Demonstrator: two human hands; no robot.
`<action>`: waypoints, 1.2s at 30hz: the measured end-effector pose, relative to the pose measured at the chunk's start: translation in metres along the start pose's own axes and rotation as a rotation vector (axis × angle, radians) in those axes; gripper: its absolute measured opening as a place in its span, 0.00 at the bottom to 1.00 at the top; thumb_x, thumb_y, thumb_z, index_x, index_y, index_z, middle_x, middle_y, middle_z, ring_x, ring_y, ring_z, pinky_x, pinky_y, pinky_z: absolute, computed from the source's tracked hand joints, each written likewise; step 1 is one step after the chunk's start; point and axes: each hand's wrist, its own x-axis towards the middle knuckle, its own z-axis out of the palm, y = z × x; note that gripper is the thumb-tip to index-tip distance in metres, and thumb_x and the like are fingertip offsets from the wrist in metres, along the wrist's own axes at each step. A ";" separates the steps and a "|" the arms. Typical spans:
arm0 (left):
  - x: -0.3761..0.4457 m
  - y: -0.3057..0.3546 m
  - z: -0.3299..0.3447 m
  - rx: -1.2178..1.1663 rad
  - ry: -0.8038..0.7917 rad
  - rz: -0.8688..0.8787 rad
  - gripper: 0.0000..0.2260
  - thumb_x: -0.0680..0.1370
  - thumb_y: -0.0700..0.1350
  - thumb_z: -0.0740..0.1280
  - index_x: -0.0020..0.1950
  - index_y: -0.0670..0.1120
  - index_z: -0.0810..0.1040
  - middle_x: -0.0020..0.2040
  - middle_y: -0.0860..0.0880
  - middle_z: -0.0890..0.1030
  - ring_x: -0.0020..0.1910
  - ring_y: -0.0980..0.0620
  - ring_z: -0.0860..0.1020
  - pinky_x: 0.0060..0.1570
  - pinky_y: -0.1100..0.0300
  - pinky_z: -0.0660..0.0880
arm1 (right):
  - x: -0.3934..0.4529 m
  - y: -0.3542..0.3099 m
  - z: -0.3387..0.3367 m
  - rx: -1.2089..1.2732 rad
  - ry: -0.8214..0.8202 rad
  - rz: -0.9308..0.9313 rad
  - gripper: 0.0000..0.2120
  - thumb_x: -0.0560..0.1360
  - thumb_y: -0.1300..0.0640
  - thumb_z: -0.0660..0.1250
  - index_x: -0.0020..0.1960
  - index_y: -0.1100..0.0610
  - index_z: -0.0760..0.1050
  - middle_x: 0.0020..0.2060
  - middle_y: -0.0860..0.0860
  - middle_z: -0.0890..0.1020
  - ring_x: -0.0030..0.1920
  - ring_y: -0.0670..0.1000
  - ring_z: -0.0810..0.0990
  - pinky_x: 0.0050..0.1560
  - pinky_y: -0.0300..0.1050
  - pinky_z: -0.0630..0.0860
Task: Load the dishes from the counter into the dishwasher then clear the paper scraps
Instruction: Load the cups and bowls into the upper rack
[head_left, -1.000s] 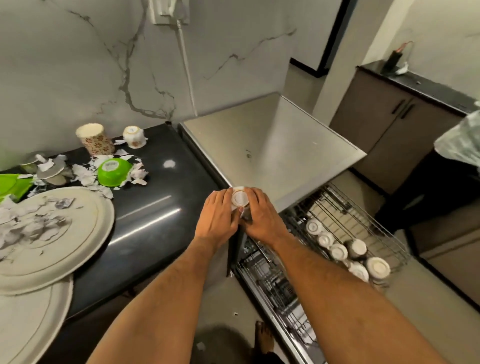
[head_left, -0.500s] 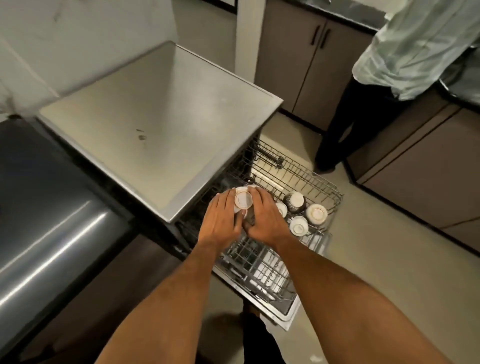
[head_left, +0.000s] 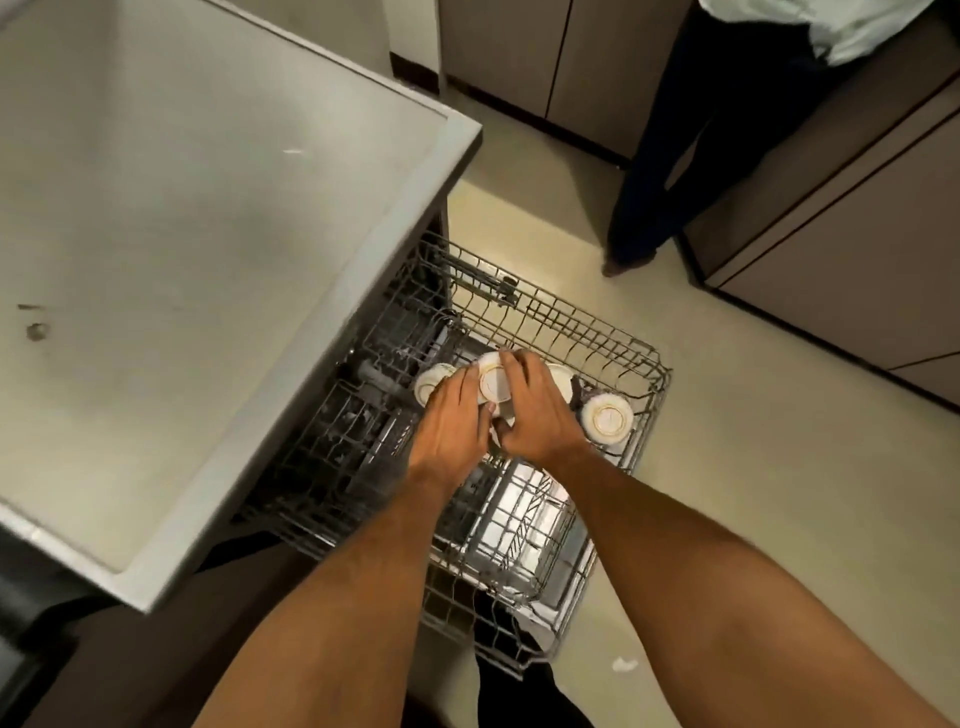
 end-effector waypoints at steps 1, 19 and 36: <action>0.010 0.000 0.006 -0.005 -0.011 -0.001 0.24 0.84 0.45 0.61 0.78 0.42 0.58 0.75 0.42 0.68 0.74 0.50 0.68 0.74 0.60 0.57 | 0.010 0.006 0.003 0.000 -0.013 0.012 0.52 0.67 0.58 0.78 0.81 0.57 0.50 0.75 0.57 0.59 0.74 0.57 0.62 0.74 0.53 0.70; 0.094 -0.027 0.072 0.028 -0.154 -0.061 0.23 0.82 0.46 0.62 0.76 0.40 0.64 0.71 0.41 0.73 0.69 0.46 0.72 0.69 0.54 0.68 | 0.093 0.056 0.046 -0.123 -0.098 0.056 0.55 0.65 0.63 0.82 0.80 0.60 0.50 0.77 0.60 0.58 0.76 0.59 0.62 0.75 0.49 0.67; 0.103 -0.029 0.083 0.052 -0.175 -0.094 0.21 0.77 0.39 0.68 0.69 0.38 0.71 0.65 0.40 0.78 0.63 0.44 0.77 0.64 0.51 0.75 | 0.107 0.067 0.069 -0.046 -0.142 0.061 0.59 0.60 0.54 0.85 0.79 0.56 0.51 0.76 0.59 0.55 0.75 0.61 0.62 0.72 0.53 0.71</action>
